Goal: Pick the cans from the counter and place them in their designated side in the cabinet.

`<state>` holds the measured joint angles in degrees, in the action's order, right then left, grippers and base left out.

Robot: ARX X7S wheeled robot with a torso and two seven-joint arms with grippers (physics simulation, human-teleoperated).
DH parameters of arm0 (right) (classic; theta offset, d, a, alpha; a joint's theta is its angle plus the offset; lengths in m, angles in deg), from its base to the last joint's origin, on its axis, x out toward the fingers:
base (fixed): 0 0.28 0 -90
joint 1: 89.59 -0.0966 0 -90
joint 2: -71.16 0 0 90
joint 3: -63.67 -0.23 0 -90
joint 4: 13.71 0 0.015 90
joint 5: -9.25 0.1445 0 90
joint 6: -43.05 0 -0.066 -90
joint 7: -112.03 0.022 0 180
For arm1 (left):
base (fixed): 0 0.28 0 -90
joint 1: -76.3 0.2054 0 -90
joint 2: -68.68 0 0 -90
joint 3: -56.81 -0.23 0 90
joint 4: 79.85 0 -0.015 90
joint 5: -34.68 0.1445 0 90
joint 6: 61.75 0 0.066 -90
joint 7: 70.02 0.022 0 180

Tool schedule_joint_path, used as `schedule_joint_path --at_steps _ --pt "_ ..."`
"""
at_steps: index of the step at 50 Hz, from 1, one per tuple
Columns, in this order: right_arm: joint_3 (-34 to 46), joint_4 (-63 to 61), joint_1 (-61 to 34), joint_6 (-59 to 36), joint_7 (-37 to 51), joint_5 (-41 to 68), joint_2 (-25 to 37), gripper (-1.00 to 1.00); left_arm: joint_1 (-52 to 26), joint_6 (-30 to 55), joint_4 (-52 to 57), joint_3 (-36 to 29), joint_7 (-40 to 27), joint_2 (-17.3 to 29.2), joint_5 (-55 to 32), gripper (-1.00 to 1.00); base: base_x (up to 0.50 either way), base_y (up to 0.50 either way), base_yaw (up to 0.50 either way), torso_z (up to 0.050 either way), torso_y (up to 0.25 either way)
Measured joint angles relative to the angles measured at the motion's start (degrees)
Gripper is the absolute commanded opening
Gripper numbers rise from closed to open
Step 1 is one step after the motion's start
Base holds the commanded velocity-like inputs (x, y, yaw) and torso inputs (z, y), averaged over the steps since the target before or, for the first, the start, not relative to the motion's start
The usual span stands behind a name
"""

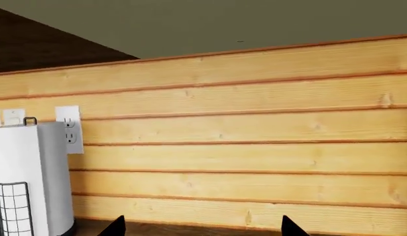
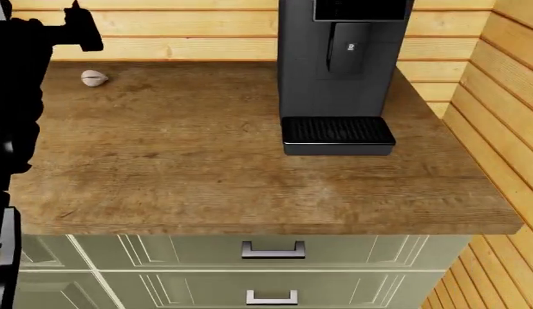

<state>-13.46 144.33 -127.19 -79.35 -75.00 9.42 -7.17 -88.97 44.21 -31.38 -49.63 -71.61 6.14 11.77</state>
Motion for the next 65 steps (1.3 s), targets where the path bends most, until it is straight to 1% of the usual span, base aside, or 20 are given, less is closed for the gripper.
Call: schedule_joint_path --at_steps 7,13,22,32,41,55,65 --pt "-3.5 3.5 -3.6 -0.2 -0.8 -7.6 -1.5 -1.00 -3.8 2.4 -2.3 -1.8 5.3 1.3 0.3 1.00 0.00 0.00 0.00 0.000 0.000" --pt "-5.2 4.9 -5.1 -0.8 -1.0 -11.5 -2.2 -1.00 -6.0 4.9 -2.4 -3.3 9.5 2.7 0.3 1.00 0.00 0.00 0.00 0.000 0.002" --pt "-6.5 5.9 -6.2 -1.2 -1.2 -14.4 -2.8 -1.00 -9.8 7.8 -4.4 -6.0 15.2 4.0 1.2 1.00 0.00 0.00 0.00 0.000 0.000" --pt "-7.1 6.4 -6.7 -1.4 -1.3 -15.6 -3.1 -1.00 -12.7 9.7 -6.1 -8.1 19.2 4.9 2.1 1.00 0.00 0.00 0.00 0.000 0.001" --pt "-7.3 6.5 -6.8 -1.4 -1.3 -16.0 -3.1 -1.00 -14.0 11.2 -5.9 -8.6 20.9 5.8 2.2 1.00 0.00 0.00 0.00 0.001 0.000" --pt "-7.4 6.6 -6.9 -1.5 -1.3 -16.3 -3.2 -1.00 -15.0 12.0 -5.5 -8.7 21.6 6.2 2.1 1.00 0.00 0.00 0.00 0.000 0.001" --pt "-7.4 6.6 -7.0 -1.5 -1.3 -16.3 -3.2 -1.00 -16.0 11.5 -6.6 -8.7 21.7 5.9 2.3 1.00 0.24 0.00 0.00 0.000 0.000"
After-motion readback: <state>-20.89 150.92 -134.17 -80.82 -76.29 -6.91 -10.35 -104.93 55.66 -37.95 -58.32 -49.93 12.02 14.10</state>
